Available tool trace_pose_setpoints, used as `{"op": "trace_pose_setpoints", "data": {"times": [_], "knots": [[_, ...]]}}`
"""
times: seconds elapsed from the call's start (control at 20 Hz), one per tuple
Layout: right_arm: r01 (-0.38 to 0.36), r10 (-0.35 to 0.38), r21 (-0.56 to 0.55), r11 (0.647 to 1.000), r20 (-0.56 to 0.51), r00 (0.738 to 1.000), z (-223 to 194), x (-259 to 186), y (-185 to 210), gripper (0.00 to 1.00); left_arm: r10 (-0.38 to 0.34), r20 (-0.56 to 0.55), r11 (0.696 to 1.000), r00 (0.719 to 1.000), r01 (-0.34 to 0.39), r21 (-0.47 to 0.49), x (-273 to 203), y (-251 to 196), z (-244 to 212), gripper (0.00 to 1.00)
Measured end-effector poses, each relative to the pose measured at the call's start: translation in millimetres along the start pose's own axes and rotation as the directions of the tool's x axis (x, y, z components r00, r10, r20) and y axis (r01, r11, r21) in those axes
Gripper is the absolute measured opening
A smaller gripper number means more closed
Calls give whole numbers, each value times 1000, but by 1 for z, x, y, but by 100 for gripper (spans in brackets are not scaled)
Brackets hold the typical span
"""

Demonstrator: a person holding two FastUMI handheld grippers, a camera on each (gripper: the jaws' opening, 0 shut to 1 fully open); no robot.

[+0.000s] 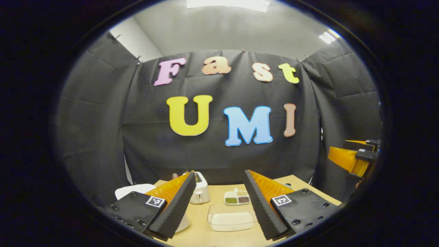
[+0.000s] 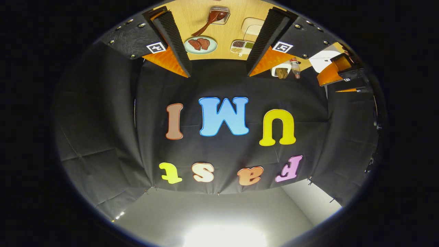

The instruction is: Close the left gripper, press the button to open the rice cooker; take a wooden spoon from the chopstick holder with the right hand, scoop a spoonful of rice and pour it into the rice cooker, then put the wooden spoon back into the chopstick holder.

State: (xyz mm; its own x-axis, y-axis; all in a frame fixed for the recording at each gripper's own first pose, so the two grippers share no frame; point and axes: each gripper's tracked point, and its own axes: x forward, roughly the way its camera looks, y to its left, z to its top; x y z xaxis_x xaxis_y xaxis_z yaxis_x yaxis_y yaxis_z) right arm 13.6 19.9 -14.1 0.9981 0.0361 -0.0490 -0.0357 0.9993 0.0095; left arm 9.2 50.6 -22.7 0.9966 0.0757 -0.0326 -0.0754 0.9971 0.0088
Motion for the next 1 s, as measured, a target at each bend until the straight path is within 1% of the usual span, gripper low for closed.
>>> {"op": "trace_pose_setpoints", "data": {"times": [0.1,0.15,0.25,0.35,0.4,0.45,0.5,0.55,0.65,0.75,0.8,0.9,0.95,1.0], "knots": [[0,0,1,1000,0,1000,0,2,0,97,19,-47,999,999,-21,-42,5,18,-19,95],[1,-1,-2,1000,2,1000,0,3,0,97,36,-79,997,996,-41,-60,8,28,-29,89],[-8,8,-10,1000,1,1000,-1,5,3,97,72,-147,991,987,-87,-97,12,53,-50,54],[-24,24,-17,1000,-9,1000,-5,7,8,97,85,-224,981,971,-120,-151,17,76,-76,19],[-29,29,-21,999,-13,999,-6,8,9,97,70,-258,975,964,-121,-186,24,84,-88,9],[-36,35,-23,999,-14,999,-6,9,10,97,80,-285,968,955,-143,-206,24,98,-96,9],[-39,39,-24,999,-15,999,-6,10,10,97,107,-313,960,944,-180,-215,26,116,-106,9],[-40,40,-24,999,-16,999,-7,11,10,97,133,-344,951,929,-217,-219,30,135,-114,9],[-40,39,-20,999,-22,999,-9,14,10,97,163,-405,932,900,-275,-236,39,164,-134,9],[-40,39,-15,999,-34,999,-13,18,10,97,169,-468,915,867,-314,-253,46,186,-156,9],[-39,39,-13,999,-40,998,-13,20,11,97,176,-507,904,844,-343,-256,51,197,-168,9],[-35,34,-13,999,-45,998,-14,23,9,97,188,-549,884,815,-384,-268,62,216,-189,9],[-31,31,-15,999,-47,998,-15,24,8,97,194,-561,878,805,-397,-266,69,224,-198,9],[-28,28,-19,999,-48,998,-15,27,7,97,201,-564,875,801,-405,-264,75,231,-201,9]]}}
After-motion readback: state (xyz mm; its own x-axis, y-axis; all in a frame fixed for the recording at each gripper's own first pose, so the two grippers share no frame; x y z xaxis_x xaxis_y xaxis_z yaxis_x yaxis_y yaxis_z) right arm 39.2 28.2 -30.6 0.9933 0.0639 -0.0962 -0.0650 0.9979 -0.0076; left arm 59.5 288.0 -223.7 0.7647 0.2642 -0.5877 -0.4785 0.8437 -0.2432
